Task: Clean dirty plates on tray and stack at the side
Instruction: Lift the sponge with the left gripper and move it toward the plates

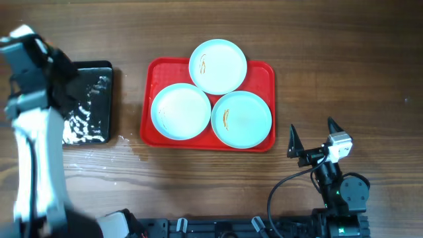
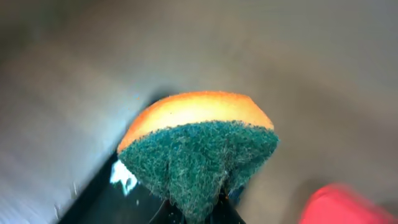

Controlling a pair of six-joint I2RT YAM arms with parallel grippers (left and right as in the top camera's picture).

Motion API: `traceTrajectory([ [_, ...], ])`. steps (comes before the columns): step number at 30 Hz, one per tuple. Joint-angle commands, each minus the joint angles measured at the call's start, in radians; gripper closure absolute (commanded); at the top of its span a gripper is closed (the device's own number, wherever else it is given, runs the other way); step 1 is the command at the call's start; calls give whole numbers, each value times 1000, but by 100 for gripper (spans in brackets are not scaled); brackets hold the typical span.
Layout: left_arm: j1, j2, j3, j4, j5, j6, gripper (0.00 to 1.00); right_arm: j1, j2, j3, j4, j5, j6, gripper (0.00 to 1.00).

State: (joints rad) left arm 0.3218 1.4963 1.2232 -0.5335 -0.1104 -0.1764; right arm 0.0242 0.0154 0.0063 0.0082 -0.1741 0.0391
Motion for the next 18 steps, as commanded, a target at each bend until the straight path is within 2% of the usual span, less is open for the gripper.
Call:
traceTrajectory([
  [1, 15, 183, -59, -73, -31, 13, 96, -5, -5, -1, 4, 19, -11, 0],
  [6, -4, 116, 34, -108, 8, 12, 96, -5, -5, -1, 4, 19, -11, 0],
  [11, -49, -35, 163, -100, 200, 9, 96, -5, -5, -1, 4, 19, -11, 0],
  [14, -88, -118, 173, -95, 315, -42, 96, -5, -4, -1, 4, 18, -10, 0],
  [18, -152, -145, 170, -206, 328, -102, 96, -5, -4, -1, 4, 19, -11, 0],
])
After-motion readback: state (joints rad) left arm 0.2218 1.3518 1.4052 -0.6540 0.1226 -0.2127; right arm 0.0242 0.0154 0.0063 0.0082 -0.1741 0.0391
